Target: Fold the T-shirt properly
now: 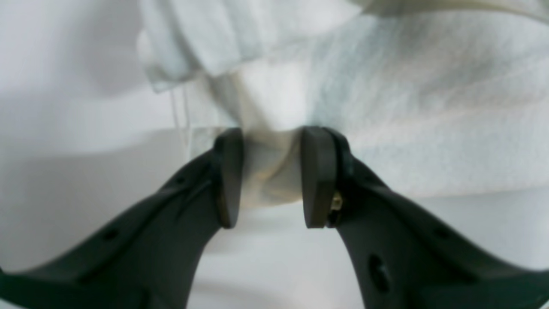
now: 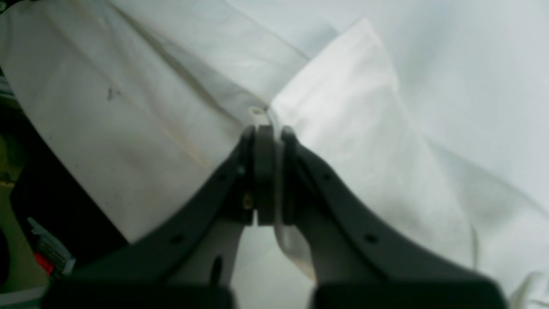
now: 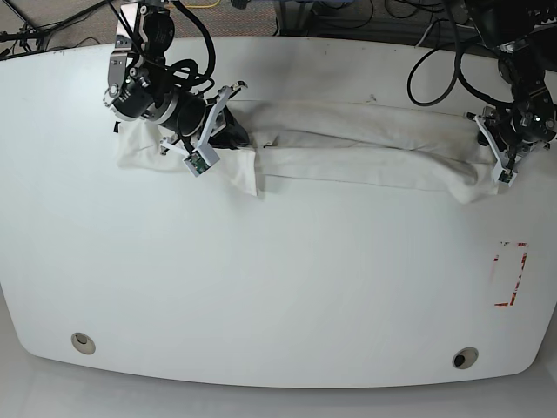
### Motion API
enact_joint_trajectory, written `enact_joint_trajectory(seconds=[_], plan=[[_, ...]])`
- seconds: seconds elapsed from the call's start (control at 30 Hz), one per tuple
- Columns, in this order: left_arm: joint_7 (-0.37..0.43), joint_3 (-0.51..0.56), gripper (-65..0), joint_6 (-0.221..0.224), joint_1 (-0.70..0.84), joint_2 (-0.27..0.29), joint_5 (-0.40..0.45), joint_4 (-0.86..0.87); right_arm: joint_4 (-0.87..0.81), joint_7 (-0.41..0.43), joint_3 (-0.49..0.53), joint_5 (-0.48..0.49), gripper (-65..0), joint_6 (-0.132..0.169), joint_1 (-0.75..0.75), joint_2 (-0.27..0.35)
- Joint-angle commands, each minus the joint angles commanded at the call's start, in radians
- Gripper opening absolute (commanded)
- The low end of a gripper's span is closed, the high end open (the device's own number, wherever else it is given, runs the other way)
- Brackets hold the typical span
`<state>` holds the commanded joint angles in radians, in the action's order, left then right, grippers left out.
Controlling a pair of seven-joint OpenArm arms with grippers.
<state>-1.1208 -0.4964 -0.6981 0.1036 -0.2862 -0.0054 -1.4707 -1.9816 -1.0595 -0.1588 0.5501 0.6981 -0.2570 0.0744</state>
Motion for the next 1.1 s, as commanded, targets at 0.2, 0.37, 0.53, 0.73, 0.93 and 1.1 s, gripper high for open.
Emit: enact_joint_trajectory(seconds=[0.2,0.37,0.53,0.73,0.93,1.1], plan=[[0.000,0.000,-43.9,0.000,0.000,0.000,-0.002,-0.003,-0.005,0.000,-0.002,0.017,-21.9,0.000,-0.025,0.044],[0.000,0.000,-43.9,0.000,-0.002,0.000,-0.003,-0.003,-0.005,0.005,-0.077,0.051,-14.7,0.000,-0.021,0.066],[0.000,-0.002,-43.9,0.000,-0.002,0.002,-0.003,-0.003,-0.002,0.005,-0.180,0.049,-26.6,0.000,-0.003,0.068],[0.000,-0.002,-43.9,0.000,-0.012,0.002,-0.005,-0.003,0.000,0.008,-0.207,-0.049,-47.7,0.000,0.009,0.068],[-0.003,-0.006,-43.9,0.000,-0.046,0.002,-0.005,-0.003,0.077,0.094,-0.204,-0.181,-55.0,0.000,0.011,0.021],[-0.006,-0.006,-43.9,0.000,-0.071,0.002,-0.005,-0.003,0.227,0.201,-0.204,-0.292,-54.1,0.000,0.032,0.011]])
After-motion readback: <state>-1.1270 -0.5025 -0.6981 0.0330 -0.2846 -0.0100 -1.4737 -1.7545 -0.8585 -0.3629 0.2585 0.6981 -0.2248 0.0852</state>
